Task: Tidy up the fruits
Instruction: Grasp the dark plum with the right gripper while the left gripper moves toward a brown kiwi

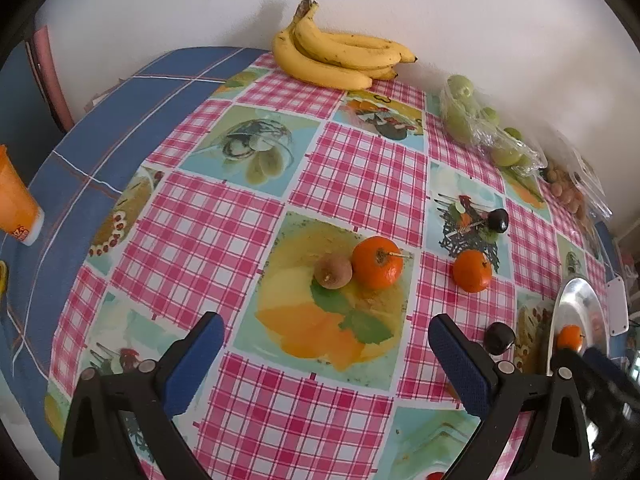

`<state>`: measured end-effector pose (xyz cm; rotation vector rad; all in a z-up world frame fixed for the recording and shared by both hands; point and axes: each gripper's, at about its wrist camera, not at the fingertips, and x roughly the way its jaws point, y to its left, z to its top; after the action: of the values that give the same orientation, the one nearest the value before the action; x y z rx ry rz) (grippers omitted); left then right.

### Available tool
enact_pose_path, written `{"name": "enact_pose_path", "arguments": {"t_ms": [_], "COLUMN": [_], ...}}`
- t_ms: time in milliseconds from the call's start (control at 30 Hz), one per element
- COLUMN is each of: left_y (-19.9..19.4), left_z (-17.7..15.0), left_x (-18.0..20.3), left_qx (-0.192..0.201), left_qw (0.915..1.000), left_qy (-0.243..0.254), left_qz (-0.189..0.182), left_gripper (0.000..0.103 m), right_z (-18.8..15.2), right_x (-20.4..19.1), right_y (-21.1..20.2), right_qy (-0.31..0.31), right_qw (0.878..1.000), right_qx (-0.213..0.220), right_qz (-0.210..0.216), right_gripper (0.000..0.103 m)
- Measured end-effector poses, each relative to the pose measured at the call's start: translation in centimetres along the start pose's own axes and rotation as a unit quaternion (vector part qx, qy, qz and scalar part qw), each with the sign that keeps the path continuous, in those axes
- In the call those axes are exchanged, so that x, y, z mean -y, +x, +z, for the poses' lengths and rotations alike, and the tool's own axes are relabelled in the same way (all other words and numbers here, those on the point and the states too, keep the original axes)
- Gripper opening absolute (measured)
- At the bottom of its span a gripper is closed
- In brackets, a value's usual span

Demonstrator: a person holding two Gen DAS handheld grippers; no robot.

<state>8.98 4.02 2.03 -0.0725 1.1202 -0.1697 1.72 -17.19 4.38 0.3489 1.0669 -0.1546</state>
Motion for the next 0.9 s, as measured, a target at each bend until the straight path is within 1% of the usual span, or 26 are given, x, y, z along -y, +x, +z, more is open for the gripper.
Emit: {"name": "enact_pose_path", "arguments": {"t_ms": [33,100,133,167,233,267,367,433,667,733,867,900], "left_y": [0.1,0.3,0.4,0.5,0.8,1.0,1.7,2.0,2.4,2.4,2.4,2.4], "left_z": [0.0,-0.1,-0.2,-0.2,-0.4,-0.4,-0.6,-0.6,-0.8,-0.8,-0.8,-0.8], "left_x": [0.1,0.2,0.2,0.2,0.3,0.3,0.3,0.3,0.4,0.4,0.5,0.6], "left_qx": [-0.003,-0.009,-0.012,-0.014,-0.021,-0.024,-0.035,-0.042,-0.048,-0.048,-0.047,-0.048], "left_qw": [1.0000,0.9999,0.9999,0.9999,0.9997,0.9996,0.9993,0.9991,0.9988,0.9988,0.9988,0.9987], "left_qy": [0.002,0.005,0.006,0.007,0.011,0.012,0.010,0.007,0.006,0.006,0.007,0.006], "left_qz": [-0.001,-0.004,-0.005,-0.005,-0.004,-0.003,-0.003,-0.004,-0.007,-0.010,-0.013,-0.014], "left_gripper": [0.103,0.103,0.103,0.103,0.103,0.103,0.103,0.103,0.103,0.103,0.103,0.103], "right_z": [0.4,1.0,1.3,1.5,1.7,1.7,1.7,1.7,1.4,1.3,1.2,1.2], "right_x": [-0.1,-0.4,-0.5,-0.6,-0.8,-0.9,-1.0,-1.1,-1.5,-1.4,-1.5,-1.5], "right_y": [0.1,0.5,0.7,1.1,2.0,2.3,3.5,4.1,6.5,6.8,7.1,7.0], "right_qy": [0.000,-0.006,-0.007,-0.008,-0.010,-0.012,-0.014,-0.014,-0.019,-0.018,-0.019,-0.020], "right_qw": [1.000,1.000,1.000,1.000,0.999,0.999,0.998,0.998,0.996,0.995,0.995,0.996], "right_qx": [-0.002,-0.009,-0.013,-0.021,-0.038,-0.043,-0.057,-0.063,-0.085,-0.089,-0.091,-0.090], "right_qz": [-0.004,-0.006,-0.005,-0.005,-0.010,-0.013,-0.014,-0.019,-0.032,-0.031,-0.024,-0.022], "right_gripper": [0.101,0.091,0.083,0.077,0.072,0.067,0.058,0.056,0.040,0.039,0.030,0.030]}}
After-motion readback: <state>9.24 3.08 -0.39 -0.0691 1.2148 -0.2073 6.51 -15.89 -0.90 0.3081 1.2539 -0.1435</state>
